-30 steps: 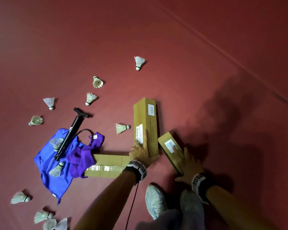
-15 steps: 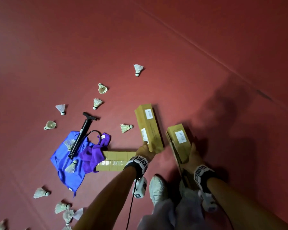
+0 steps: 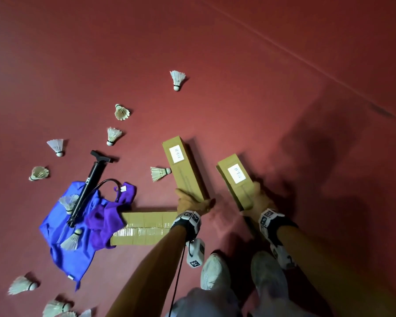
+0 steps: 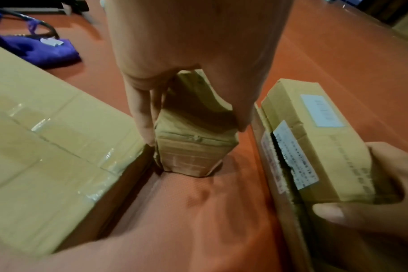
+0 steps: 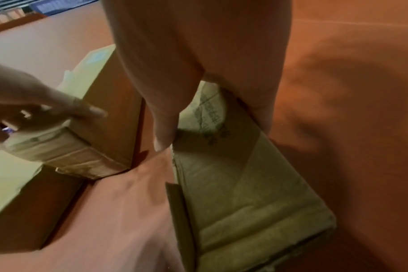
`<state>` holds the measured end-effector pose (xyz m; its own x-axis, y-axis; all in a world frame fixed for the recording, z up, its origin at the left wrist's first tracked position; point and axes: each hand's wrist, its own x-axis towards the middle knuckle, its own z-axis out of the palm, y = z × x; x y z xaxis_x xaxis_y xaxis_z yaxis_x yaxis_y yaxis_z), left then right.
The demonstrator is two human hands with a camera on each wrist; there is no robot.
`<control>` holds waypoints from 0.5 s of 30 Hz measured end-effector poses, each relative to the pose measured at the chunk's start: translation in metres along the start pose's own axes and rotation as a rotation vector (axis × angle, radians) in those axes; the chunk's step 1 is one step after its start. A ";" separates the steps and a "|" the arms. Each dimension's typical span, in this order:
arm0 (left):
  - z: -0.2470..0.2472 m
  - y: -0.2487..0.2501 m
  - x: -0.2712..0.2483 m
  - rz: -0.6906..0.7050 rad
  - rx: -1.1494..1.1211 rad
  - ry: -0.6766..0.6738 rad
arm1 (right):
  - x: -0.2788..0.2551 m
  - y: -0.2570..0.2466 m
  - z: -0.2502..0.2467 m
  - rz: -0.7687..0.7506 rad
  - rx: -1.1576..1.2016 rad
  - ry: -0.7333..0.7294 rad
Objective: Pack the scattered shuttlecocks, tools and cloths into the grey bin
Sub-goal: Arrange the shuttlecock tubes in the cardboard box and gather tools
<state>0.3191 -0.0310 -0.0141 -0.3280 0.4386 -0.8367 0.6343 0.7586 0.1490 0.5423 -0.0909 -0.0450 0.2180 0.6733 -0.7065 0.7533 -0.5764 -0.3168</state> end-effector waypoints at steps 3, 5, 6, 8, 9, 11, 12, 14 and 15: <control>-0.013 0.003 -0.012 0.019 -0.036 -0.042 | 0.000 0.000 -0.005 0.014 0.033 -0.022; -0.025 0.002 -0.021 0.033 -0.009 0.003 | -0.012 0.000 -0.019 0.029 0.070 -0.025; -0.030 0.001 -0.031 0.040 0.016 0.041 | -0.024 0.000 -0.028 0.040 0.092 -0.016; -0.047 0.006 -0.064 0.082 0.026 0.067 | -0.056 0.000 -0.053 0.081 0.156 0.009; -0.059 0.011 -0.086 0.104 0.021 0.061 | -0.077 -0.002 -0.068 0.096 0.190 0.017; -0.087 0.024 -0.142 0.170 0.042 0.049 | -0.122 -0.007 -0.104 0.126 0.272 0.034; -0.101 0.032 -0.172 0.192 0.053 0.043 | -0.147 -0.011 -0.126 0.143 0.326 0.057; -0.125 0.049 -0.232 0.253 0.138 0.054 | -0.198 -0.021 -0.176 0.174 0.461 0.111; -0.138 0.059 -0.266 0.293 0.161 0.066 | -0.225 -0.028 -0.203 0.188 0.531 0.147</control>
<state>0.3475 -0.0371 0.2901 -0.1569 0.6612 -0.7336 0.8091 0.5121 0.2884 0.5982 -0.1324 0.2514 0.4301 0.5724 -0.6982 0.2875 -0.8199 -0.4950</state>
